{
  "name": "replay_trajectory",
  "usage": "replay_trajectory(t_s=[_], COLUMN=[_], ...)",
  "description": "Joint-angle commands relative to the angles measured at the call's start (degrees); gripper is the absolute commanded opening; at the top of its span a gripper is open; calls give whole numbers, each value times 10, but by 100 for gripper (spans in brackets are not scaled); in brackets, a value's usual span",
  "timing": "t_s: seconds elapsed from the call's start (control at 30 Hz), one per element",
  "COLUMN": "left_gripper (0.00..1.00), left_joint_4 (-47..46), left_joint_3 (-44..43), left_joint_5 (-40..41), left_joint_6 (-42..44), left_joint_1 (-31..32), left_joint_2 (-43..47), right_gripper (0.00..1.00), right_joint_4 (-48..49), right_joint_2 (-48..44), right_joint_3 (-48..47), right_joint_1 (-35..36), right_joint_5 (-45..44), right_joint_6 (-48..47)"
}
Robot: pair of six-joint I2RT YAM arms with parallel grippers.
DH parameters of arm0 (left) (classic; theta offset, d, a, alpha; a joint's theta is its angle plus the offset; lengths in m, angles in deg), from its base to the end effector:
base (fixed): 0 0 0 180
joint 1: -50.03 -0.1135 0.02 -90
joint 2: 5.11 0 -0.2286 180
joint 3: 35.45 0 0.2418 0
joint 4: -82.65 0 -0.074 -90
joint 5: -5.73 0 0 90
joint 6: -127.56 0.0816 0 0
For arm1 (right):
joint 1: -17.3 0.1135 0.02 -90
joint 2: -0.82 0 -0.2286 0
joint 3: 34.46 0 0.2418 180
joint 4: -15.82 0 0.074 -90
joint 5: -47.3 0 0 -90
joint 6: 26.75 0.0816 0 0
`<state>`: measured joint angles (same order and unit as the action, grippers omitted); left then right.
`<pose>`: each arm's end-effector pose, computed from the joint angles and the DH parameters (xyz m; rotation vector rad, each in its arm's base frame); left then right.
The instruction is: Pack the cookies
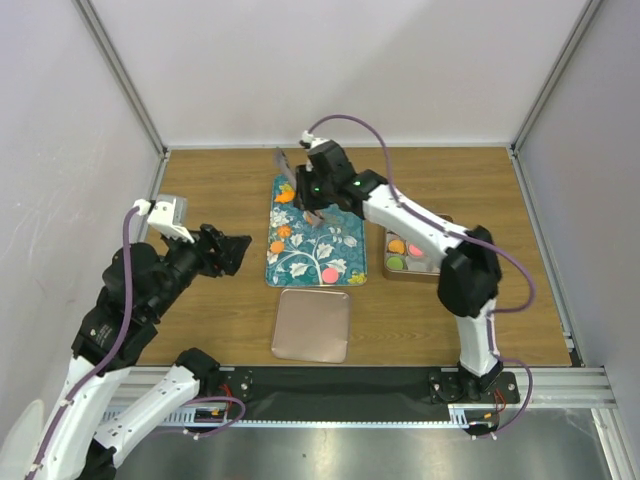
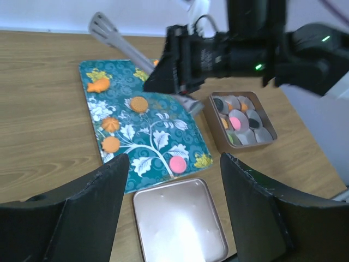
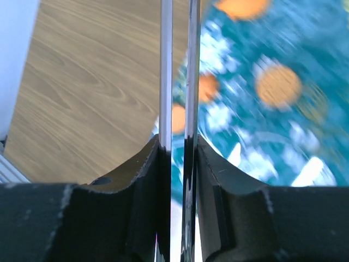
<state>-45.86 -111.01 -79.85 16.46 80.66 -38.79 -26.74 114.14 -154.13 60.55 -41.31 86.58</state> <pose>0.1434 -0.0776 0.3758 0.0897 1.7731 -0.5924 0.3456 0.3278 0.2583 -0.4092 2.2488 0.6595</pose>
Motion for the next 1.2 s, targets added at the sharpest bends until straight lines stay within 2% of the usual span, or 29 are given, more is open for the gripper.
replay_trajectory(t_s=[0.0,0.23,0.4,0.87,0.97,1.17], left_gripper=[74,75,75,77,77,77], left_joint_4=[12,23,30,22,20,23], left_joint_3=[-30,-61,-64,-22,-11,-1], left_joint_5=[47,104,129,127,125,121], left_joint_6=[-12,-6,-2,-11,-14,-17], left_joint_1=[3,3,3,2,3,3], left_joint_2=[-20,-25,-32,-32,-25,-17], right_gripper=[32,33,33,37,40,52], right_joint_4=[117,218,222,228,234,244], right_joint_2=[62,196,280,366,379,397], right_joint_3=[-72,-136,-206,-239,-248,-260], right_joint_1=[23,48,75,113,127,157], right_joint_5=[37,70,59,18,-5,-51], right_joint_6=[-21,-17,-33,-39,-47,-58])
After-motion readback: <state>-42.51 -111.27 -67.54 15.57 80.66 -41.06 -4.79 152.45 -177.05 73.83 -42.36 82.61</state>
